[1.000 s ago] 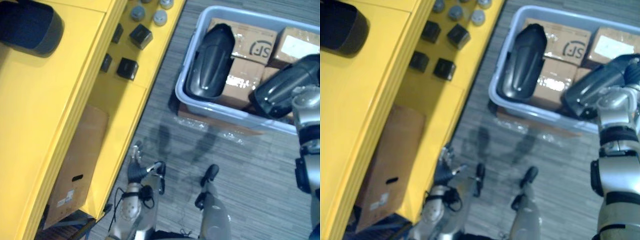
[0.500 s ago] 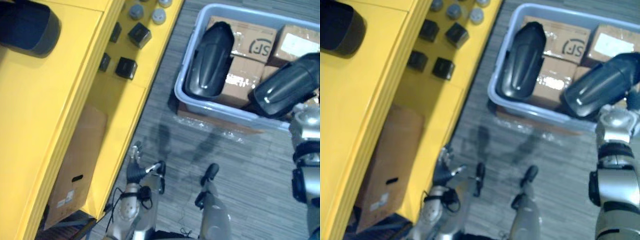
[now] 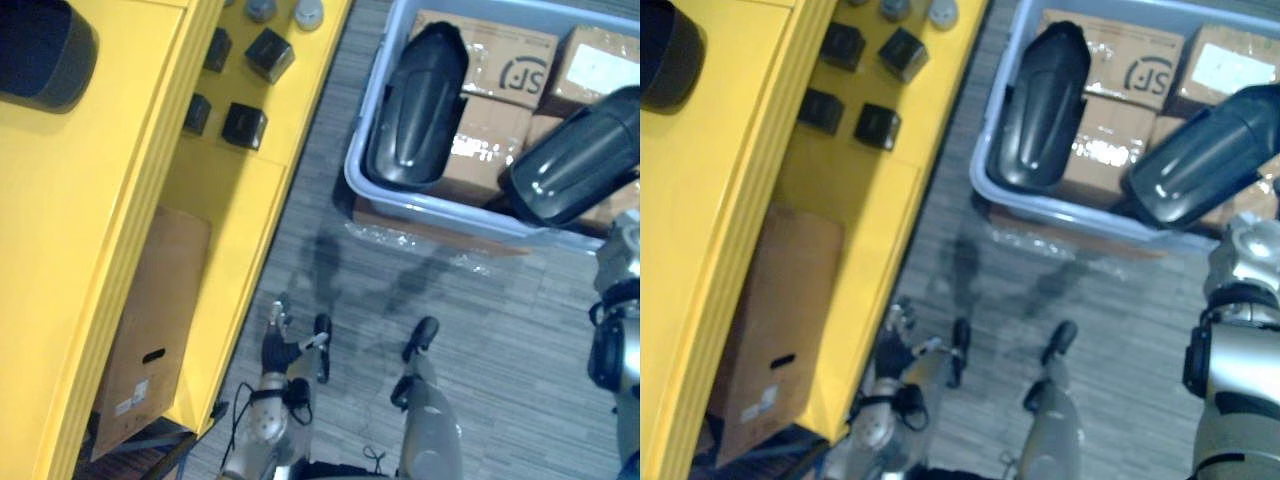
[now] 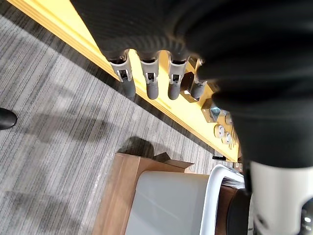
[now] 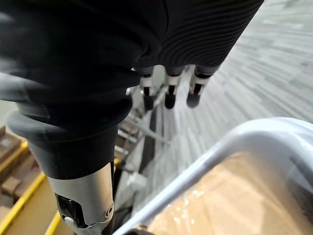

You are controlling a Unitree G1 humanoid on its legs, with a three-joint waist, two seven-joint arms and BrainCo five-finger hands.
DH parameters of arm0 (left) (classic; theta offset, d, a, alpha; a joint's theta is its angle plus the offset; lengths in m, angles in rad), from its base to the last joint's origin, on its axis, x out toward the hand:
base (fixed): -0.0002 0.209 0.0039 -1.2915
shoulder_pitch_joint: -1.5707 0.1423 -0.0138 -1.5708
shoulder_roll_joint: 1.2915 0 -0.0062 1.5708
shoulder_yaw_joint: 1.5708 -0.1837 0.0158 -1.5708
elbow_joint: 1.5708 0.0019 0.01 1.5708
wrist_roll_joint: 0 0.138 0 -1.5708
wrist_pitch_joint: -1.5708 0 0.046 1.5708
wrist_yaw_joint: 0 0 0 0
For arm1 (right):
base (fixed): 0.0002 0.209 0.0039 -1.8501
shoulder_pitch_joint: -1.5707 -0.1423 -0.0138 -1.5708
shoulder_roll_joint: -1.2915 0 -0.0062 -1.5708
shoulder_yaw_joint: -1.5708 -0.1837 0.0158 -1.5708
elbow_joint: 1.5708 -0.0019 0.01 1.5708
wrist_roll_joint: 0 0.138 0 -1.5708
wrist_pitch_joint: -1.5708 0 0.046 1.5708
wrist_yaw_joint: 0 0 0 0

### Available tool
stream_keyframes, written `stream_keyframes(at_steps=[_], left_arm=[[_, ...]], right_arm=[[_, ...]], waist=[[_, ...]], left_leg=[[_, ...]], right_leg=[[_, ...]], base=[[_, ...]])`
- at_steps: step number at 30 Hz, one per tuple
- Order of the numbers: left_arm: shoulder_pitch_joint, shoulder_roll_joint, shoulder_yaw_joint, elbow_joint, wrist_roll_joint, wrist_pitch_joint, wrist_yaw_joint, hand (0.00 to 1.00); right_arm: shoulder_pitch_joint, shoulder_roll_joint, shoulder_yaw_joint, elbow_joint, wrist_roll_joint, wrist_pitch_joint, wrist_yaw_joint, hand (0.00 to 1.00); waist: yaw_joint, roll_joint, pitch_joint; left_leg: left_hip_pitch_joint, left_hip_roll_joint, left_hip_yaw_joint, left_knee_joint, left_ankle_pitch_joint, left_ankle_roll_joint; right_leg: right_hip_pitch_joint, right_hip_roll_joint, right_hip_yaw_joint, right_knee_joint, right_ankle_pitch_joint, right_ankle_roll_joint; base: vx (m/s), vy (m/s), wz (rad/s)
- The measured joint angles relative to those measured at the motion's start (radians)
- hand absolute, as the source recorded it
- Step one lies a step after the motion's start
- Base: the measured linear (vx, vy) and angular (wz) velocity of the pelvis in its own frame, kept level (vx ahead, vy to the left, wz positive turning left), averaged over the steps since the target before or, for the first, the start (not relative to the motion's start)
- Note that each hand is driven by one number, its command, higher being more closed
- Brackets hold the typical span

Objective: Walk over and take plastic housings, then place them on the shelf

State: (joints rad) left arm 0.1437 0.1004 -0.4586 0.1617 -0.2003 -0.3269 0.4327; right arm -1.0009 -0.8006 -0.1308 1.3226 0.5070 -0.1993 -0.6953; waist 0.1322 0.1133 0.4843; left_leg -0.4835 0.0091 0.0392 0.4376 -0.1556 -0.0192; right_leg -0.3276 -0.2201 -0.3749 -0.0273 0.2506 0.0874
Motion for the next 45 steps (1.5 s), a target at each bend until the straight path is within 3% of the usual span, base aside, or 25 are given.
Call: stream_keyframes(at_steps=[3,11,20,27,34,39,45], left_arm=[[-0.015,0.0,-0.017,0.011,-0.001,0.0,-0.001,0.0],[-0.024,-0.004,-0.034,0.019,-0.026,-0.005,-0.007,0.0],[-0.026,-0.021,-0.035,0.054,-0.036,-0.032,-0.022,0.0],[-0.026,-0.03,-0.055,0.06,-0.037,-0.042,-0.025,0.0],[-0.026,-0.031,-0.065,0.084,-0.038,-0.043,-0.025,0.0],[-0.026,-0.032,-0.072,0.086,-0.038,-0.043,-0.023,0.0],[-0.026,-0.044,-0.076,0.087,-0.038,-0.043,-0.019,0.0]], right_arm=[[-0.005,-0.033,-0.005,0.025,0.021,0.0,0.053,0.0],[-0.044,-0.047,-0.002,0.047,0.03,0.004,0.151,0.0],[-0.067,-0.073,0.015,0.07,-0.013,0.01,0.223,0.0],[-0.094,-0.076,0.097,0.069,-0.08,0.013,0.278,0.0],[-0.114,-0.085,0.162,0.063,-0.157,0.067,0.287,0.0],[-0.126,-0.094,0.195,0.057,-0.18,0.16,0.285,0.0],[-0.126,-0.099,0.203,0.021,-0.19,0.217,0.254,0.0]], waist=[[0.011,0.028,0.0],[0.024,0.059,0.003],[0.042,0.078,0.005],[0.055,0.082,0.005],[0.071,0.084,0.004],[0.073,0.084,0.005],[0.074,0.094,0.009]], left_leg=[[-0.01,-0.006,0.0,0.003,0.003,0.004],[-0.017,-0.007,-0.004,0.004,0.003,0.004],[-0.025,-0.007,-0.006,0.004,0.003,0.005],[-0.025,-0.006,-0.006,0.003,0.003,0.005],[-0.025,-0.008,-0.009,-0.005,0.004,0.005],[-0.025,-0.008,-0.01,-0.006,0.004,0.005],[-0.025,-0.008,-0.012,-0.006,0.004,0.005]], right_leg=[[-0.008,-0.006,-0.003,0.0,-0.002,-0.003],[-0.011,-0.007,-0.007,0.0,-0.003,-0.004],[-0.019,-0.007,-0.007,0.004,-0.001,-0.001],[-0.02,-0.007,-0.009,0.004,-0.007,-0.008],[-0.021,-0.007,-0.011,0.004,-0.005,-0.005],[-0.021,-0.007,-0.012,0.004,-0.01,-0.01],[-0.021,-0.008,-0.016,0.006,-0.014,-0.014]], base=[[-0.01,0.012,0.02],[0.0,0.0,0.0],[0.0,0.0,0.0],[0.0,0.0,0.0],[0.0,0.0,0.0],[0.0,0.0,0.0],[0.0,0.0,0.0]])
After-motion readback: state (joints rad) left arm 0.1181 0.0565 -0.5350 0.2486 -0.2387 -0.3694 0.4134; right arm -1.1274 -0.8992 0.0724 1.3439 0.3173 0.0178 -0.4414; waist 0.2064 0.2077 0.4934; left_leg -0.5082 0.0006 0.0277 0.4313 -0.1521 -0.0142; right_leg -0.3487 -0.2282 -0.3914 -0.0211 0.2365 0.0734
